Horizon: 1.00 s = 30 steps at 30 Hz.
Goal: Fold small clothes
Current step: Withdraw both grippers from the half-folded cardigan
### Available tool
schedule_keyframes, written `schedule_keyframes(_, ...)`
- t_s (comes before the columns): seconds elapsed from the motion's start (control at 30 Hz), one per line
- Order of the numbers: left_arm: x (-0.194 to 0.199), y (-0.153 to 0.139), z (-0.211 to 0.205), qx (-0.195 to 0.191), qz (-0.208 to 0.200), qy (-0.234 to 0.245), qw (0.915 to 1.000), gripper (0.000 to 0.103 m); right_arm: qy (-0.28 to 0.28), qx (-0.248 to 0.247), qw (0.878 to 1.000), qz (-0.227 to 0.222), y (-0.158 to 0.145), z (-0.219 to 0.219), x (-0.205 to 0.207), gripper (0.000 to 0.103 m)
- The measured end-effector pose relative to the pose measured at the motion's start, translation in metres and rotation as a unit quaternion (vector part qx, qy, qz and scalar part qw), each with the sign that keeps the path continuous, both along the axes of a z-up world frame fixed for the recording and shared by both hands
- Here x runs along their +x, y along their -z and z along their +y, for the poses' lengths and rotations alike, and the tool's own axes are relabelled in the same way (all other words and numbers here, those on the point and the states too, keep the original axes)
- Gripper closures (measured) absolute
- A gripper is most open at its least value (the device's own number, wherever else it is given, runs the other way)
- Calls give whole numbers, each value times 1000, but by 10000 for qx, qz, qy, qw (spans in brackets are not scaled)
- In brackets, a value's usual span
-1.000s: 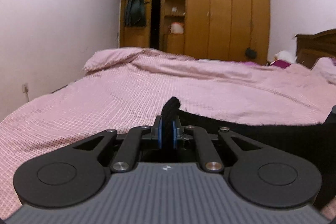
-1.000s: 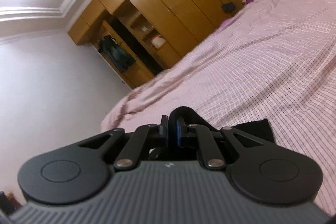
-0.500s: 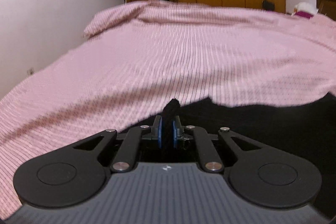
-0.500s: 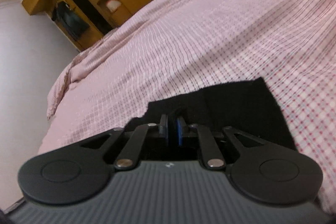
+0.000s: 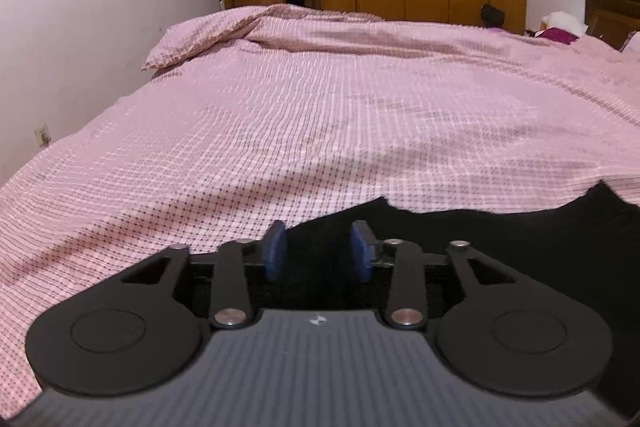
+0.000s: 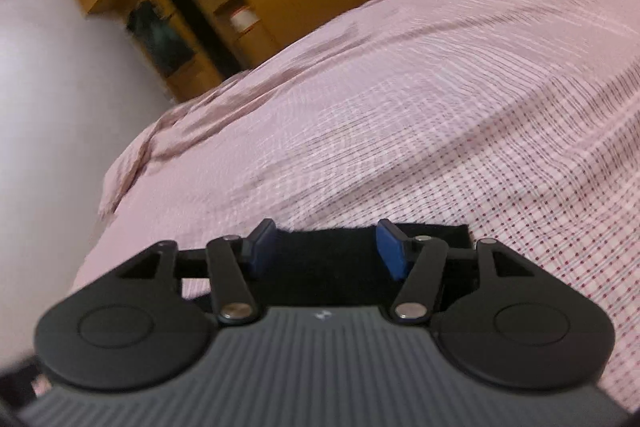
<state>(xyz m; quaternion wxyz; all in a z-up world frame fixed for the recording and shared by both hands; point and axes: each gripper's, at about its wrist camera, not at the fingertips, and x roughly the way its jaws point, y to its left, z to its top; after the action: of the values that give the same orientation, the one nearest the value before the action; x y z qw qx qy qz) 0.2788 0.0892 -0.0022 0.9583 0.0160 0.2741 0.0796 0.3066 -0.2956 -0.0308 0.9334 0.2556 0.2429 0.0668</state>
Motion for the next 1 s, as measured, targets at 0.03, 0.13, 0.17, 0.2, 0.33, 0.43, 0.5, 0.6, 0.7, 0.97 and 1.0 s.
schedule_keyframes(0.03,-6,-5,-2,-19,-18,64,10000,54,-168,-100,9998,-29,-2,4,-3,44)
schedule_keyframes(0.13,-17,-9,-11,-88,-62,294,9995,52,-772,-277,9966,-88,-3,17,-7,44)
schedule_keyframes(0.17,-19,-8,-14,-110,-50,367,9993,51,-978,-335,9946,-74,-2,22,-6,45)
schedule_keyframes(0.2,-19,-6,-17,-124,5,436,9990,51,-1109,-391,9931,-33,-1,27,-5,45)
schedule_keyframes(0.33,-4,22,-20,-94,348,402,9985,51,-917,-1114,9885,447,14,48,6,48)
schedule_keyframes(0.43,13,48,-9,-190,514,230,9982,51,-860,-1567,9834,320,31,56,7,49)
schedule_keyframes(0.5,17,52,-8,-207,453,259,9984,51,-808,-1539,9844,289,33,55,8,49)
schedule_keyframes(0.6,24,55,-16,117,456,323,9984,50,-755,-1516,9851,290,34,53,13,49)
schedule_keyframes(0.7,25,55,-17,188,444,326,9983,50,-723,-1422,9868,265,33,51,13,49)
schedule_keyframes(0.97,7,31,-12,241,661,312,9970,41,-522,-777,9953,232,24,32,-6,48)
schedule_keyframes(1.0,2,26,-9,230,661,241,9973,39,-451,-666,9965,210,21,28,-12,47)
